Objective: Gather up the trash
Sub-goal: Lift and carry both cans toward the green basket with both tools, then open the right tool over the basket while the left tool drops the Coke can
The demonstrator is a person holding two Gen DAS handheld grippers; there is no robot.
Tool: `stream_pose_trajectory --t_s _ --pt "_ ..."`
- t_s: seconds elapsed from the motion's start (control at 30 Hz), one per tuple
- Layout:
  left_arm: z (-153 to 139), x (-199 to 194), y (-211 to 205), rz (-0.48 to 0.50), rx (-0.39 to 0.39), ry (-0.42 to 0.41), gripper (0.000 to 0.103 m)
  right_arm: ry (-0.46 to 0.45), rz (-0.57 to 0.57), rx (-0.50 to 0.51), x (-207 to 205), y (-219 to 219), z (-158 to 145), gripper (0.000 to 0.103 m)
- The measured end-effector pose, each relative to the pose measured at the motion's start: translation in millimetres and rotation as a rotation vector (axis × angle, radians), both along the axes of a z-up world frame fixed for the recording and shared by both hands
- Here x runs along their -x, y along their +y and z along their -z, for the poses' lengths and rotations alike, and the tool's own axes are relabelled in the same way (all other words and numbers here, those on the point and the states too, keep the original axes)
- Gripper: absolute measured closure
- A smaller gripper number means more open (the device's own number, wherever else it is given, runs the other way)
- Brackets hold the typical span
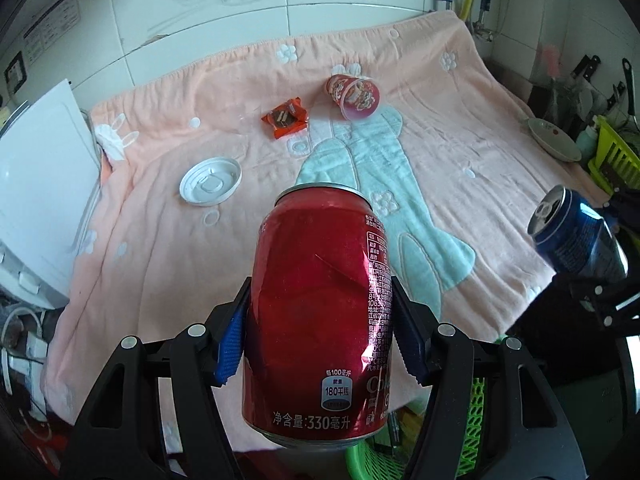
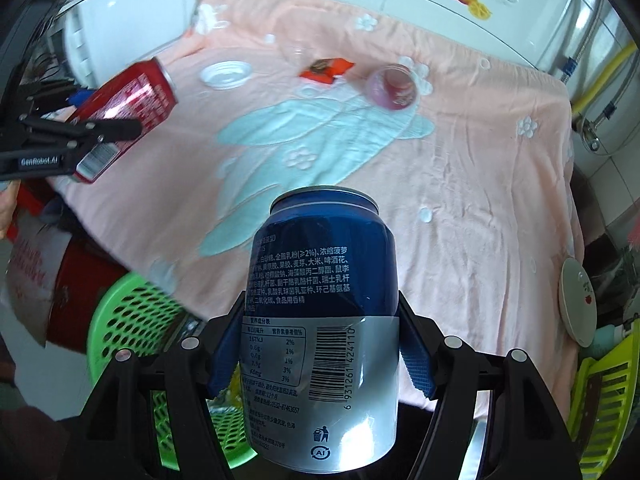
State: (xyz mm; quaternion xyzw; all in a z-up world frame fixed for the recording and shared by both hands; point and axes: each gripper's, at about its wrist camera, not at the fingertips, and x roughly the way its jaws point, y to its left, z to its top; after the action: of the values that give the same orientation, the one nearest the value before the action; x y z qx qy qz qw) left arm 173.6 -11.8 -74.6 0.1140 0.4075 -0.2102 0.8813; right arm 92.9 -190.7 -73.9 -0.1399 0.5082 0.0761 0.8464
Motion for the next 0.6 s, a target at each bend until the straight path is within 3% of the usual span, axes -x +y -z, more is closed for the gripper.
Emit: stream_pose_trajectory --t_s 0.47,0.6 --pt "-1 117 49 -0.110 0.027 -0.040 0.040 0.034 -0.186 0.054 75 70 26 0.037" --pt "7 136 54 -0.132 0.040 -0.024 0.040 0.024 -0.228 0.083 86 81 28 0.030"
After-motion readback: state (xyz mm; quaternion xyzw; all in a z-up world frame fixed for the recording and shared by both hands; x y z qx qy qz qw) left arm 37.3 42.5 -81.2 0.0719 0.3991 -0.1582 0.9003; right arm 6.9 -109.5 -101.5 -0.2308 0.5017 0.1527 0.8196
